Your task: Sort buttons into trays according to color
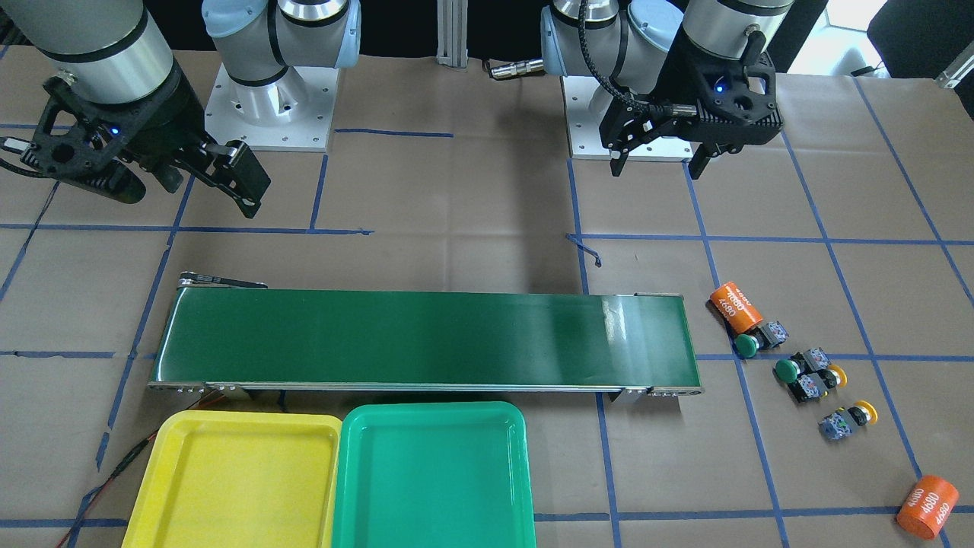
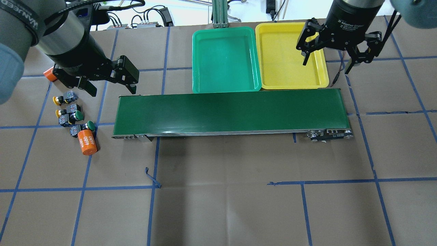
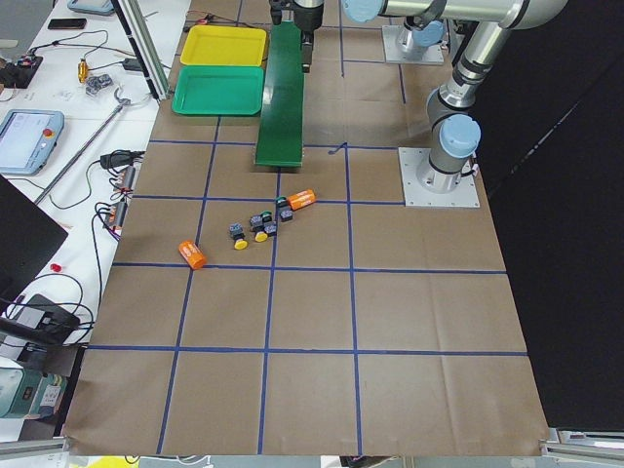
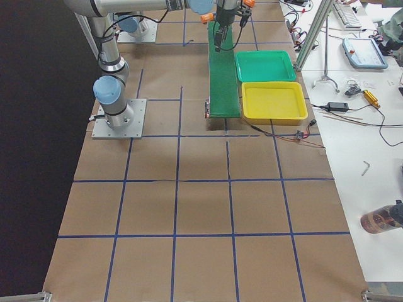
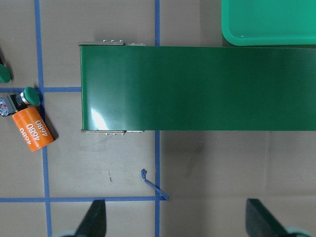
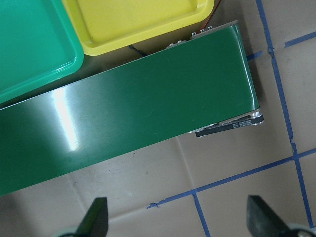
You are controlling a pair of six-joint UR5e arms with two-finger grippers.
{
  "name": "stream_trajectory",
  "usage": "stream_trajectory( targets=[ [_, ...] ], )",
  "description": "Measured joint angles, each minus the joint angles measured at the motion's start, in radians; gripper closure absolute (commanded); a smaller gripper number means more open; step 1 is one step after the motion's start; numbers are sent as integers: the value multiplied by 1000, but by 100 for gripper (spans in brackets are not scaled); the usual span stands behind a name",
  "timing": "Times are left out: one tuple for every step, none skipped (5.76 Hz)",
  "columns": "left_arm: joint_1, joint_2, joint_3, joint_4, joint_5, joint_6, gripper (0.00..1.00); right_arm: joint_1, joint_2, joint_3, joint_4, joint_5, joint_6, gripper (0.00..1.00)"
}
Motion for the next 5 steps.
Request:
stream_trajectory(
  targets=[
    [2, 1, 0, 0, 0, 0, 1, 0, -1, 2, 1, -1, 1, 0],
    [4, 5, 0, 0, 26, 2, 1, 0, -2, 5, 3, -5, 0, 0],
    [5, 9, -2, 0, 87, 12, 1, 0, -2, 6, 4, -7, 0, 0],
    [10, 8, -3, 2, 139, 38, 1, 0, -2, 7, 4, -8, 0, 0],
    [17, 4, -3, 14, 160, 104, 1, 0, -2, 7, 4, -8, 0, 0]
  ],
)
